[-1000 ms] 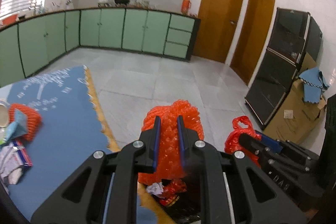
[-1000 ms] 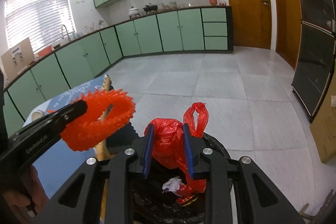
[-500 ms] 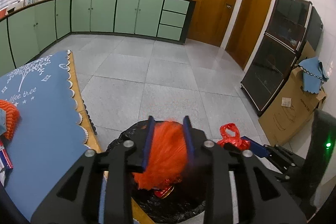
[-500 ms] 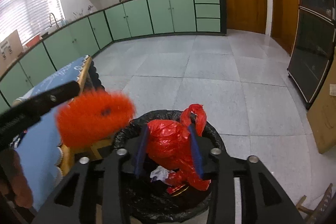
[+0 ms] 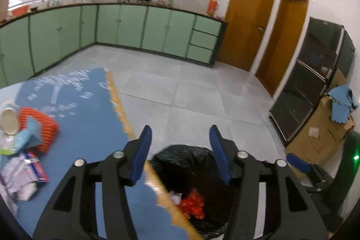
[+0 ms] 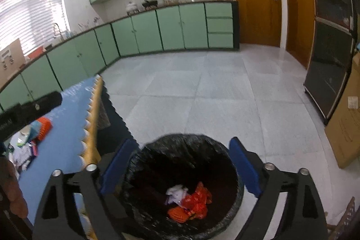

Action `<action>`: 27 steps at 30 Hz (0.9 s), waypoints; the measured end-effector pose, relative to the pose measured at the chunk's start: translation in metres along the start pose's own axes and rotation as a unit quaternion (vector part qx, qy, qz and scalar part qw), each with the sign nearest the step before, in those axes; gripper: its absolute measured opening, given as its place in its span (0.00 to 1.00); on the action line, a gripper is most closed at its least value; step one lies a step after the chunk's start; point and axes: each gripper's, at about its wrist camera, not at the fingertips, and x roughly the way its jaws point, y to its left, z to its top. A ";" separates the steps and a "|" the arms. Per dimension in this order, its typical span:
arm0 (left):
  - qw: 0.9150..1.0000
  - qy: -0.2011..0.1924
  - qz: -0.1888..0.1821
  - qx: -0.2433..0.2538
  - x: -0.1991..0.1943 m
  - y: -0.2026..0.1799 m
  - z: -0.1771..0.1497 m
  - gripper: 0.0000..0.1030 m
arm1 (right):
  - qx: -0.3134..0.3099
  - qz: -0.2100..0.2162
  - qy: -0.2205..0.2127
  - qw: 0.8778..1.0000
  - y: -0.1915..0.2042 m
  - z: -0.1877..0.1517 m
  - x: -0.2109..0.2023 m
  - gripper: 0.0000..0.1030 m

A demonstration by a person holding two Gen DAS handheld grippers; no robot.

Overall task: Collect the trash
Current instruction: 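Carry both over the black bin and open both tools to drop them, then move both tools back over the table toward the milk carton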

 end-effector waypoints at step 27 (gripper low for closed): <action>0.936 -0.050 0.333 -0.103 -0.207 0.242 -0.063 0.72 | -0.130 0.210 -0.040 0.968 0.257 -0.020 -0.028 0.94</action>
